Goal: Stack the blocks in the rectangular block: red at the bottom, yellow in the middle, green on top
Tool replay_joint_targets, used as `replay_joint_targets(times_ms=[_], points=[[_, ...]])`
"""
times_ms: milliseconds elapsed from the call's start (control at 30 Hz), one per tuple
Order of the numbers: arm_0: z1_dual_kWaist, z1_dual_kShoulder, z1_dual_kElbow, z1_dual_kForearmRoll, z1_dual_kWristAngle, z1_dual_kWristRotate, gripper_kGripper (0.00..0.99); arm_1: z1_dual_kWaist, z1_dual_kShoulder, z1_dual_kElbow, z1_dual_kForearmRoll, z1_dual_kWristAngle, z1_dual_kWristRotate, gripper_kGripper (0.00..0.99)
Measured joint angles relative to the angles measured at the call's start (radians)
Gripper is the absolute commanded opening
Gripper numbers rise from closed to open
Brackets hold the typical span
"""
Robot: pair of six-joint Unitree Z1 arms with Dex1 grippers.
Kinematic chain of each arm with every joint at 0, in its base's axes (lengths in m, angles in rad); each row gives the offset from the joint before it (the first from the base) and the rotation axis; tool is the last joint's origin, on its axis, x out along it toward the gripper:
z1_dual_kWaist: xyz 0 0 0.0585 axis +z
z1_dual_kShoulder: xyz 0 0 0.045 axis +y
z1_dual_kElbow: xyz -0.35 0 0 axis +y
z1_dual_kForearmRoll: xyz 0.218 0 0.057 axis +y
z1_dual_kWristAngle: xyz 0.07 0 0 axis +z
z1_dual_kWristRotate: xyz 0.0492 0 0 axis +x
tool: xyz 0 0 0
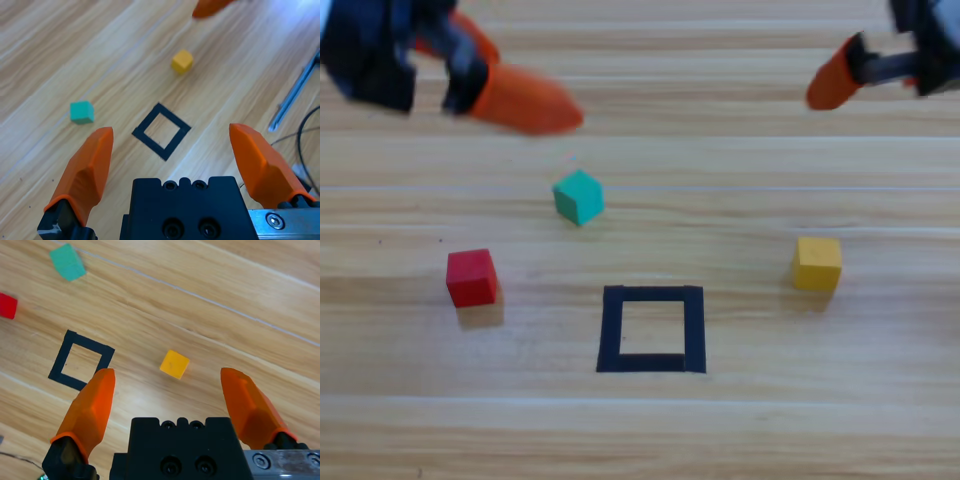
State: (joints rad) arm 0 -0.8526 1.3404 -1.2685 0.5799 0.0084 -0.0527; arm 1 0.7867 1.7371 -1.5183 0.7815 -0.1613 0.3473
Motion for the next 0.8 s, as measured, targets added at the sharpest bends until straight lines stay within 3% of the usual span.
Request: replay_joint_targets(times_ms=[67,267,600,800], points=[[0.009,0.016,-0.079,0.04,0.006,-0.049,0.99,0.0,0.075,-0.047,0.034,0.0,0.048,0.908],[0.061,0.147,-0.224,0.152,0.116,-0.232,0.99,0.0,0.251,-0.168,0.15,-0.001,0.137,0.919],[0.198,0.383,-0.33,0.365,0.166,-0.441,0.99,0.001,0.333,-0.17,0.16,-0.008,0.211,0.974],[0.249,0.465,-0.342,0.412,0.19,-0.497,0.99,0.001,0.371,-0.17,0.16,-0.004,0.254,0.973]])
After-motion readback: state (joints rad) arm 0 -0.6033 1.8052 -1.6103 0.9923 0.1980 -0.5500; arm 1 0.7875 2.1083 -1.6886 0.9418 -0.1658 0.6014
